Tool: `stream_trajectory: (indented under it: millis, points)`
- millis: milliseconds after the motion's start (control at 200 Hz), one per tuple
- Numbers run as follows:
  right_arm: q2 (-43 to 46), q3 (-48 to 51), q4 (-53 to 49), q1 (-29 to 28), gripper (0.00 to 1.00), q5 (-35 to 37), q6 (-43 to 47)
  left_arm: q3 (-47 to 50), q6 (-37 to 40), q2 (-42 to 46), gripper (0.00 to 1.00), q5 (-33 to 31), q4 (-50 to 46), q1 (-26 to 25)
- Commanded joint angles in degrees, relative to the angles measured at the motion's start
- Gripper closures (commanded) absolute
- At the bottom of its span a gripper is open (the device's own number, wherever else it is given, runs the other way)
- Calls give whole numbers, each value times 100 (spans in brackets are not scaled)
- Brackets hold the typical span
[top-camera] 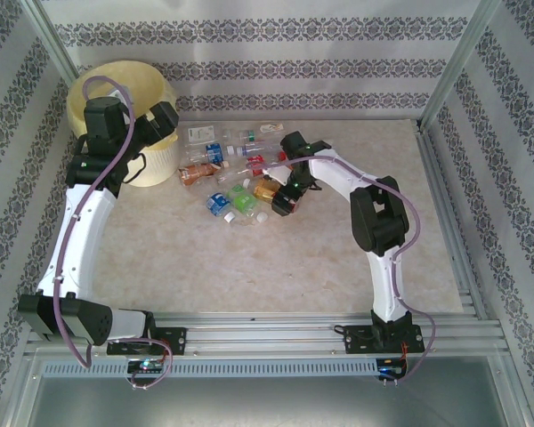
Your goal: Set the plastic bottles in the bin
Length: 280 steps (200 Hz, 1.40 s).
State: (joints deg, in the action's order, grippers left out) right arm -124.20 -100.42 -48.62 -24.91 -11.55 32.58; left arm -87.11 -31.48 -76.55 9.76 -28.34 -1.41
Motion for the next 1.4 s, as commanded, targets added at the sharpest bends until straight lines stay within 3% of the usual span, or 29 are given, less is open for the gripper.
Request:
stream_trajectory:
  millis: [0, 155, 310, 734, 999, 1139, 1249, 1394]
  points:
    - [-193, -150, -317, -49, 3, 164, 271, -103, 180, -9, 0, -217, -250, 28]
    - [-289, -53, -31, -85, 6, 505, 197, -65, 178, 0, 0, -168, -238, 27]
    - [-121, 245, 355, -102, 17, 403, 49, -35, 119, -44, 0, -32, -178, 27]
    - [1468, 1438, 1114, -59, 44, 196, -553, 216, -337, -188, 0, 1000, 411, 27]
    - [2692, 2497, 2349, -24, 55, 192, -1414, 506, -399, -246, 0, 2068, 1171, -7]
    - [3344, 2945, 3156, 93, 57, -68, -2325, 654, -349, -276, 0, 2648, 1622, -171]
    - [3785, 3284, 3743, 221, 61, -485, -3015, 498, 43, -417, 0, 3013, 1464, -424]
    - [4294, 3754, 4371, 240, 61, -624, -3817, 187, 592, -609, 0, 3040, 960, -883]
